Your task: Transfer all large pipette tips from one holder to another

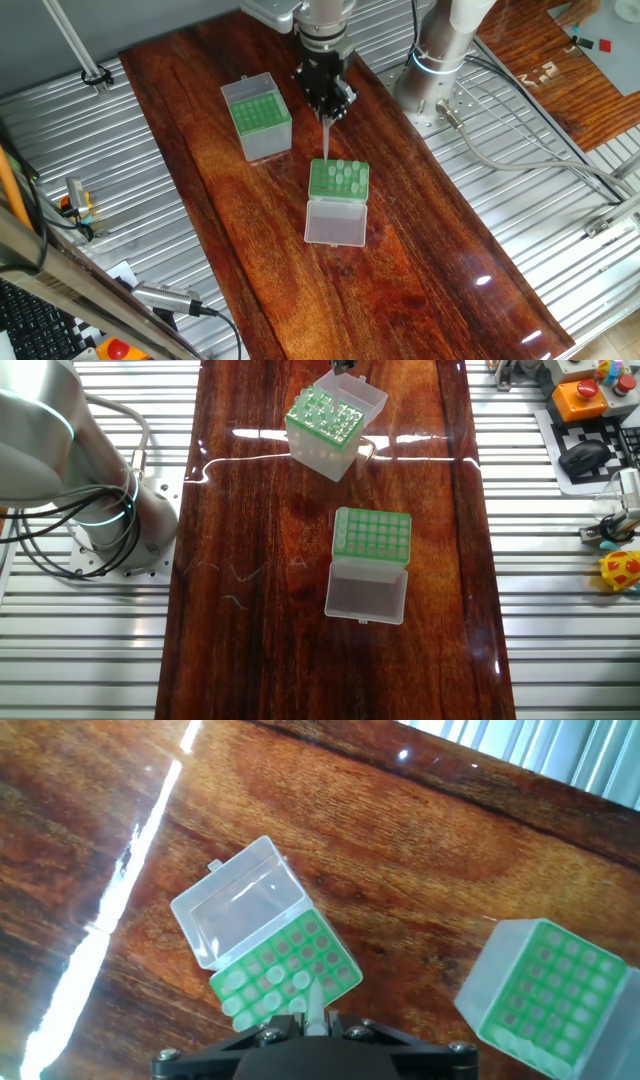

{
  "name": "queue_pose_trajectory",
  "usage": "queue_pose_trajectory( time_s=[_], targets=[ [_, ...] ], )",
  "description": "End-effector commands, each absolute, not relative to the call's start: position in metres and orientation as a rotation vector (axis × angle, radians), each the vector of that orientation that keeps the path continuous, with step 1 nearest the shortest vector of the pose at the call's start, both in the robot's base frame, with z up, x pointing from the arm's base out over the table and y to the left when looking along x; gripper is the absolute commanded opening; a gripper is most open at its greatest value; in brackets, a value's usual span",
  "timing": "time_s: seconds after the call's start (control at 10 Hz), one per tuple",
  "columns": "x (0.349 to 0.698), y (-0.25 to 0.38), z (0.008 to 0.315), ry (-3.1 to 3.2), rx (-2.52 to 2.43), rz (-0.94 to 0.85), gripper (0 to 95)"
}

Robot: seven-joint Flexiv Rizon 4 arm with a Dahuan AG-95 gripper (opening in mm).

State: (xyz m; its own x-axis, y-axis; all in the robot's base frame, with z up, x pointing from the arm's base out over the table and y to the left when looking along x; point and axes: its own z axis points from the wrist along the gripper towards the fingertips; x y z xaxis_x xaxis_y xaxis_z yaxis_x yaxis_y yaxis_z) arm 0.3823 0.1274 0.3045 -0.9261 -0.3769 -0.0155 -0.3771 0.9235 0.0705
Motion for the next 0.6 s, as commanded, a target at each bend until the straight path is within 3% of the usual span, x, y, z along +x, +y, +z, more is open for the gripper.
queue_pose_trajectory(
  time_s=[0.1, 0.3, 0.6],
  targets=[
    [0.388, 0.096, 0.304, 3.049, -0.766, 0.108, 0.0],
    [0.397, 0.055, 0.309, 3.003, -0.943, 0.086, 0.0],
    [0.398, 0.049, 0.311, 3.035, -0.808, 0.091, 0.0]
  ],
)
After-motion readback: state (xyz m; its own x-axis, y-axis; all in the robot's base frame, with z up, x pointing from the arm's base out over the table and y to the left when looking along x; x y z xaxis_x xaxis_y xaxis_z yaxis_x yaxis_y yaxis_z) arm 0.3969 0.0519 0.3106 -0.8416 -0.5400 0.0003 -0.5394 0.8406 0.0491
